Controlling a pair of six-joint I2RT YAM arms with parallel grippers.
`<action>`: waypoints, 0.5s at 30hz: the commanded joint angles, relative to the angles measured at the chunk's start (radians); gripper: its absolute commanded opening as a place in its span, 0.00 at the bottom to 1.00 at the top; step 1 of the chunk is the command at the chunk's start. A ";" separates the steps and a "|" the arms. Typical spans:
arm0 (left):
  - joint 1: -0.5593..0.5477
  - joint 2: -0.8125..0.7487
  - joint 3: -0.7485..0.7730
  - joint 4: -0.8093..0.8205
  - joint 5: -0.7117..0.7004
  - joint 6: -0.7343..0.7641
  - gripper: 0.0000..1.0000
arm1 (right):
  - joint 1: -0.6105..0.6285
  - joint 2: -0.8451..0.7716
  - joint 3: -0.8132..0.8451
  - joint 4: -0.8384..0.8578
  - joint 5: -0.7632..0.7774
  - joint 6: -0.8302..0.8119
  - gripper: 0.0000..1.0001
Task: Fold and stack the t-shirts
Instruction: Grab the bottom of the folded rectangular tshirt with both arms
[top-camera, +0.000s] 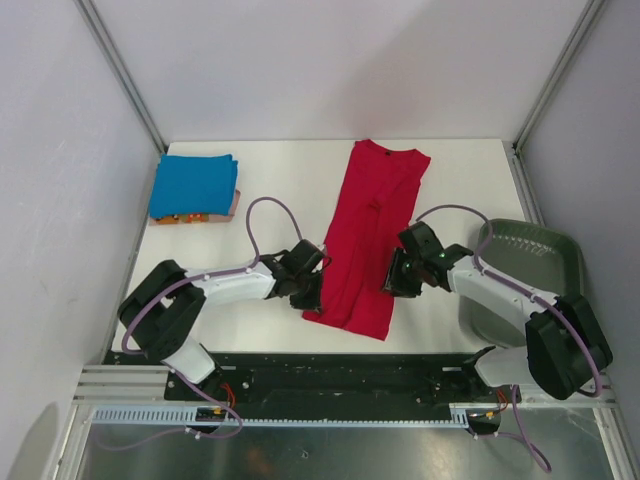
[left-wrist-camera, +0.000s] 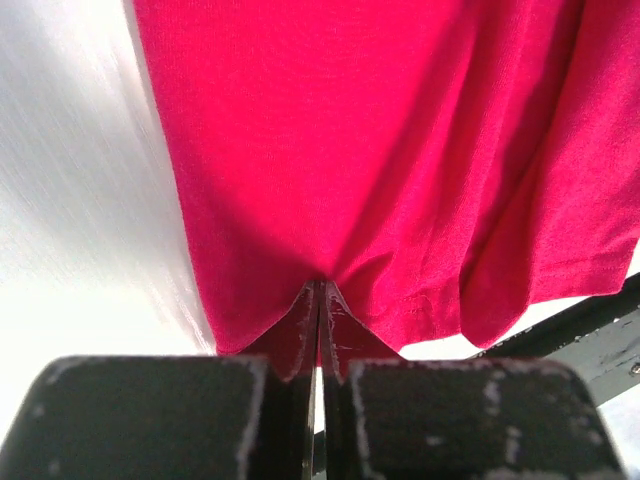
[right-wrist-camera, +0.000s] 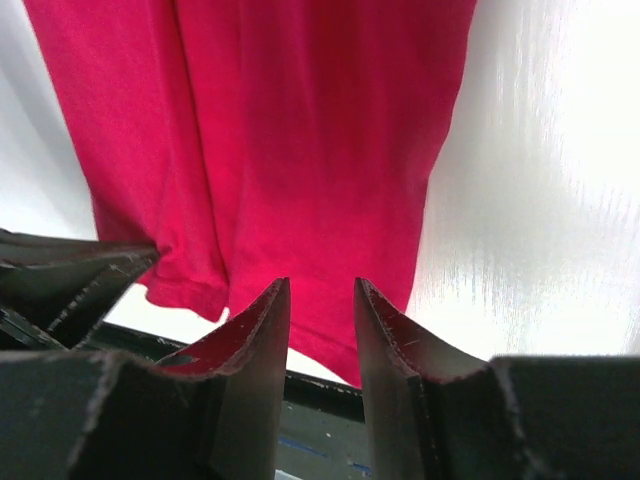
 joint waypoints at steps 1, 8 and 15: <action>-0.003 0.008 -0.053 0.009 -0.043 -0.017 0.04 | 0.048 -0.044 -0.055 0.013 0.029 0.043 0.37; -0.002 -0.058 -0.064 0.007 -0.034 -0.025 0.08 | 0.065 -0.161 -0.196 -0.017 -0.030 0.077 0.40; -0.003 -0.140 -0.055 -0.002 -0.010 -0.026 0.11 | 0.121 -0.200 -0.284 0.017 -0.062 0.149 0.43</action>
